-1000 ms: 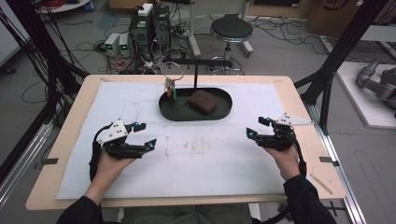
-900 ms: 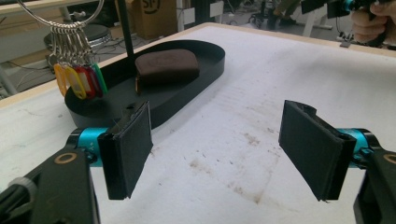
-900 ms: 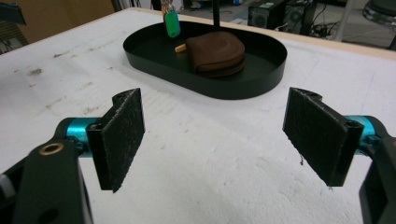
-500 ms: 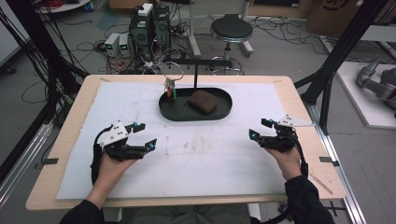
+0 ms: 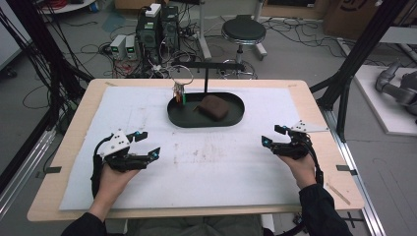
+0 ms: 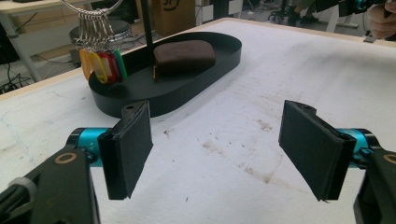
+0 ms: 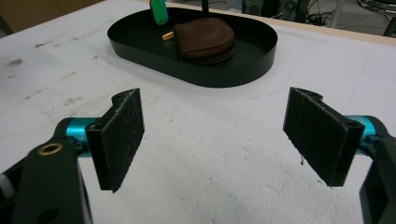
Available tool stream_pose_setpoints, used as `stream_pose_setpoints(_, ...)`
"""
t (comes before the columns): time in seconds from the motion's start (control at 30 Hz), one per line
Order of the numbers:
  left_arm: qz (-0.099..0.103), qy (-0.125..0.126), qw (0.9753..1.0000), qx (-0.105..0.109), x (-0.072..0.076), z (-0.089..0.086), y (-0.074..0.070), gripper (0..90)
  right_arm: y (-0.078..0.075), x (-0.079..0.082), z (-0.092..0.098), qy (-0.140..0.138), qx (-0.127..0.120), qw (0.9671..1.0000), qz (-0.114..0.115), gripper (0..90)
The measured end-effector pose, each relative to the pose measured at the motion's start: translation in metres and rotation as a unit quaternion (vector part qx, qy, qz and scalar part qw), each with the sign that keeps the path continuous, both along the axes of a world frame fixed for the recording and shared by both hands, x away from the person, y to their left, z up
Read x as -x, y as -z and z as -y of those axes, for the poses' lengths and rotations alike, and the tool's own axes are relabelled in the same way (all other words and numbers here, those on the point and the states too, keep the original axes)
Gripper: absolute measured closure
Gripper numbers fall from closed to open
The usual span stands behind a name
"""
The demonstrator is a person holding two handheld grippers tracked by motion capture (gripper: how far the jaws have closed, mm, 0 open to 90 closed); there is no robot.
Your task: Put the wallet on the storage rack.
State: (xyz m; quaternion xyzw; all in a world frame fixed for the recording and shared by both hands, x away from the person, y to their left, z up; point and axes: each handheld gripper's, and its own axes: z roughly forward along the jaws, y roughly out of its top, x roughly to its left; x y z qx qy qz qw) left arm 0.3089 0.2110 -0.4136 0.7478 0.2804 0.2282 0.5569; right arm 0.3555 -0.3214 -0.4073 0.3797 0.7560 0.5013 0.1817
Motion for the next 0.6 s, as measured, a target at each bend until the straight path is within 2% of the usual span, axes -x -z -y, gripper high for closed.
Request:
stream_pose_setpoints(0.17,0.001,-0.007,1.0,0.002,-0.0001,-0.0027,-0.0006,25.6,0.0002,-0.0004,-0.0001,0.002,0.001,1.0,0.001,20.8)
stream_pose_setpoints(0.6,0.0,-0.004,1.0,0.002,-0.004,-0.0005,-0.0011,25.7,0.001,0.0012,0.0046,0.006,-0.002,1.0,-0.003,20.8)
